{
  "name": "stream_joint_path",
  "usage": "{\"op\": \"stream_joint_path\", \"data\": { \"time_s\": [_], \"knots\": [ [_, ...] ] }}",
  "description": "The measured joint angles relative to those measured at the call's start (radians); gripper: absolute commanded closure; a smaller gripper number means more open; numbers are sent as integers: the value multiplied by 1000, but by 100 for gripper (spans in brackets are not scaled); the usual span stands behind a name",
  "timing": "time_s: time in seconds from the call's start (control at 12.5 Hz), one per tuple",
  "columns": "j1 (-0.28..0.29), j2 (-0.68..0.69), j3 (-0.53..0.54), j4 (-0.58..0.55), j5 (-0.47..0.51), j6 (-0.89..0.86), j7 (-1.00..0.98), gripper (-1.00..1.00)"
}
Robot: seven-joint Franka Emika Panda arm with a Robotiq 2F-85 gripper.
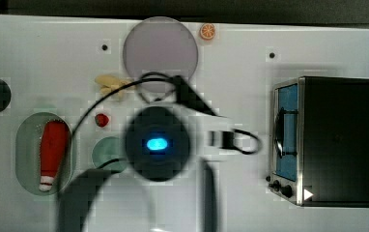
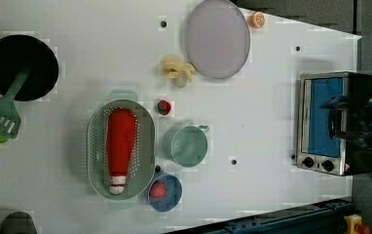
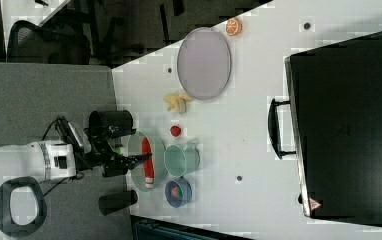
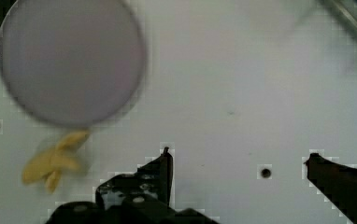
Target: Pick Ketchup from the table and place it in strainer.
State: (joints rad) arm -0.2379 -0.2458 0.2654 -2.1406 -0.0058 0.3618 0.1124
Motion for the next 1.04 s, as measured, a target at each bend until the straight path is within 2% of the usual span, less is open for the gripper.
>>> {"op": "stream_joint_path", "data": {
  "time_s": [0.16,0.4,0.64,1.04],
  "knots": [
    [-28,0,-72,55,1,-89,0,-100],
    [-62,1,-88,156,15,-257,0,-100],
    [-40,-12,-65,200,26,-289,0,-100],
    [-11,-11,-50,200,65,-284,0,-100]
  ]
}}
